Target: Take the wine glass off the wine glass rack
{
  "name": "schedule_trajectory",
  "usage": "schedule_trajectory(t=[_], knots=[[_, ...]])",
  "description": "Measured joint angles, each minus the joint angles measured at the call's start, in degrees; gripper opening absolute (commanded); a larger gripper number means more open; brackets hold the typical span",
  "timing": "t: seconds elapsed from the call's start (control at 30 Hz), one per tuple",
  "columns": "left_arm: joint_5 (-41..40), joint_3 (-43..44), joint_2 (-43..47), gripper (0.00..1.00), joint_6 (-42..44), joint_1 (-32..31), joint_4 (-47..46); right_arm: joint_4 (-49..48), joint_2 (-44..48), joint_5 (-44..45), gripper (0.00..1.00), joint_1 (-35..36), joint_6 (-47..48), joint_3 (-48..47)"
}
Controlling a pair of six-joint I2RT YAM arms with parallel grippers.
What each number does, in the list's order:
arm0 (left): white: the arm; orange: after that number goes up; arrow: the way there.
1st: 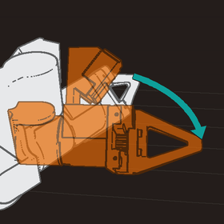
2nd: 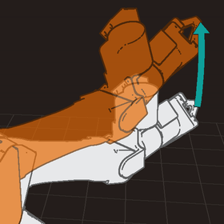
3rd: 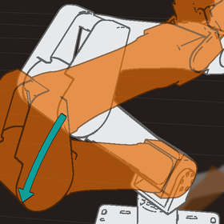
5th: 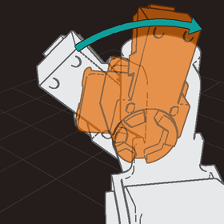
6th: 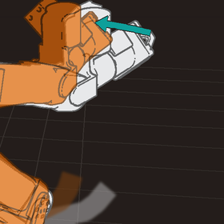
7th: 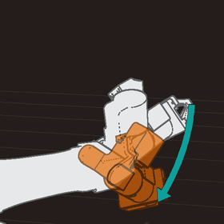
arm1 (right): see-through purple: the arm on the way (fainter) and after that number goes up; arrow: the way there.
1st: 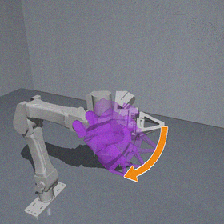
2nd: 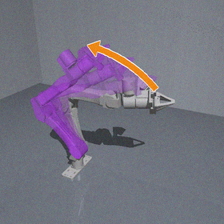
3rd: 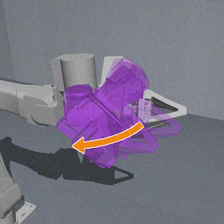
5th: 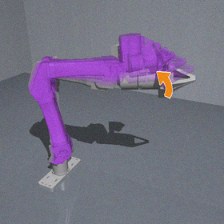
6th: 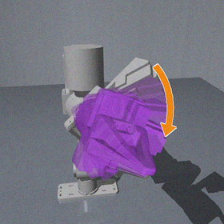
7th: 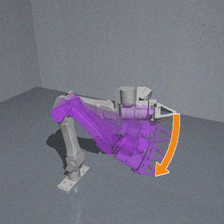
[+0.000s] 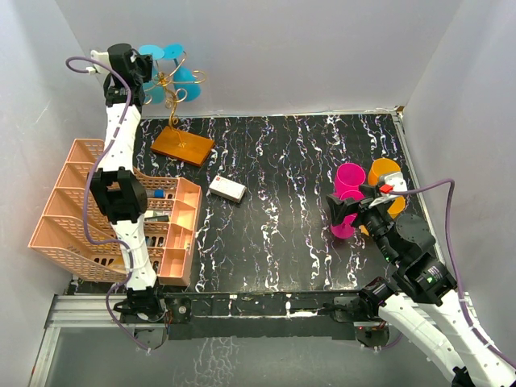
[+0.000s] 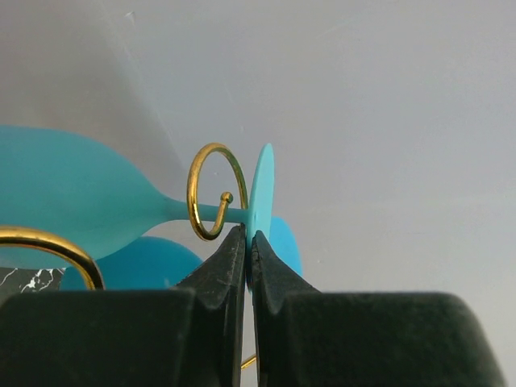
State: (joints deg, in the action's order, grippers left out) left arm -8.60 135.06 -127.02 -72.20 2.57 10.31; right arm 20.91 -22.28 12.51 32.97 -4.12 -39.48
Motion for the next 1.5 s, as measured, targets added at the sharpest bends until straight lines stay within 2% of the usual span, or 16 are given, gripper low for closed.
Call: schedule_trajectory(t=[0.9,1.5], knots=[[1.4,-12.8,11.0,0.0,0.4,1.9,-1.3,0.0,0.1,0.0,0.99,0.0,0.0,0.0],[1.6,-14.0,14.3,0.0,3.0,8.2,-2.4,0.0,-0.2,-0.3,0.99,0.0,0.0,0.0]])
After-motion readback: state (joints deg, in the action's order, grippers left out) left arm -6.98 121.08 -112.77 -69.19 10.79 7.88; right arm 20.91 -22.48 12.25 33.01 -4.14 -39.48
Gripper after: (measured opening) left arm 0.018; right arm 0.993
